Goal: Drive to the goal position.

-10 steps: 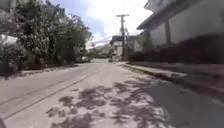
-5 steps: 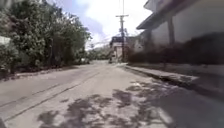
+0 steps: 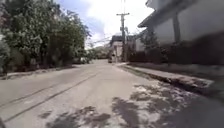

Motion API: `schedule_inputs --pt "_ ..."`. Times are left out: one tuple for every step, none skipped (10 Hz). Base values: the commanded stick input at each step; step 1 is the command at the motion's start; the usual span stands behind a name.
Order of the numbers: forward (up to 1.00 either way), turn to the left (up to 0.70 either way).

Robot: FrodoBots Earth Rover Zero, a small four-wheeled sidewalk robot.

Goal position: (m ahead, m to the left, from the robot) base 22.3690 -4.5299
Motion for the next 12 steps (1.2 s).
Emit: schedule_inputs --pt "1.0 0.0" --pt "1.0 0.0" --pt "1.0 0.0" --pt "1.0 0.0" --pt "1.0 0.0" --pt "1.0 0.0" --pt "1.0 0.0" --pt "1.0 0.0" --pt "1.0 0.0" --pt "1.0 0.0" --pt "1.0 0.0" --pt "1.0 0.0"
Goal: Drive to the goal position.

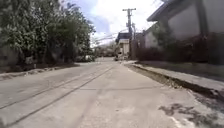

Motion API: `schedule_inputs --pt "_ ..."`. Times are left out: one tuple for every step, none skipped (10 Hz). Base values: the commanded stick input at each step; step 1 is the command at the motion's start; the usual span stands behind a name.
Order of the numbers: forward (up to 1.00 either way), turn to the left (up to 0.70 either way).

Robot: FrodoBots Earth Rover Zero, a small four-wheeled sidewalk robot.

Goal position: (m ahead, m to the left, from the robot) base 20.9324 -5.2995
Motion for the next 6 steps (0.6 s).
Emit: schedule_inputs --pt "1.0 0.0" --pt "1.0 0.0" --pt "1.0 -0.4" --pt "1.0 -0.4" --pt "1.0 -0.4" --pt "1.0 -0.4"
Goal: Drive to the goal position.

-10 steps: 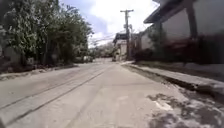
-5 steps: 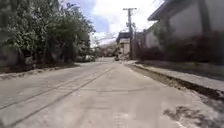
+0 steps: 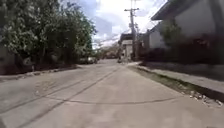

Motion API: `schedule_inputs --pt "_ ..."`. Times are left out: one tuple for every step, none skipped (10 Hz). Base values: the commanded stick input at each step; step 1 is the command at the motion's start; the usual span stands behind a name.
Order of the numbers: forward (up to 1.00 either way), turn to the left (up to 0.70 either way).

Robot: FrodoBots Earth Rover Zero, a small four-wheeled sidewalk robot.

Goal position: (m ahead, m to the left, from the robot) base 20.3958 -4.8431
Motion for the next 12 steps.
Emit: schedule_inputs --pt "1.0 -0.14" --pt "1.0 -0.01" --pt "1.0 0.0" --pt "1.0 -0.02" --pt "1.0 0.0" --pt "1.0 0.0" --pt "1.0 0.0" --pt "1.0 0.0" --pt "1.0 0.0" --pt "1.0 0.0" --pt "1.0 0.0" --pt "1.0 0.0"
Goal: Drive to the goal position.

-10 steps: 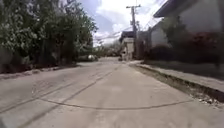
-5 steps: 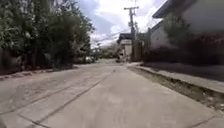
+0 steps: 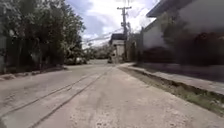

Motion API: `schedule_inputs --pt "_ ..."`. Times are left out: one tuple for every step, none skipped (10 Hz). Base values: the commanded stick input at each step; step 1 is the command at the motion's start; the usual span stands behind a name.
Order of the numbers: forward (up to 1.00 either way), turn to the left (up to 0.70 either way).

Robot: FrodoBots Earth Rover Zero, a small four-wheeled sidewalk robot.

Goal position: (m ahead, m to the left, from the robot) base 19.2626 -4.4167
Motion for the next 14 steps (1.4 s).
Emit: schedule_inputs --pt "1.0 0.0" --pt "1.0 -0.02" --pt "1.0 -0.02" --pt "1.0 -0.01" --pt "1.0 0.0" --pt "1.0 0.0" --pt "1.0 0.0" --pt "1.0 -0.02" --pt "1.0 -0.03" --pt "1.0 -0.15" --pt "1.0 -0.4" --pt "1.0 -0.36" --pt "1.0 -0.17" --pt "1.0 -0.01"
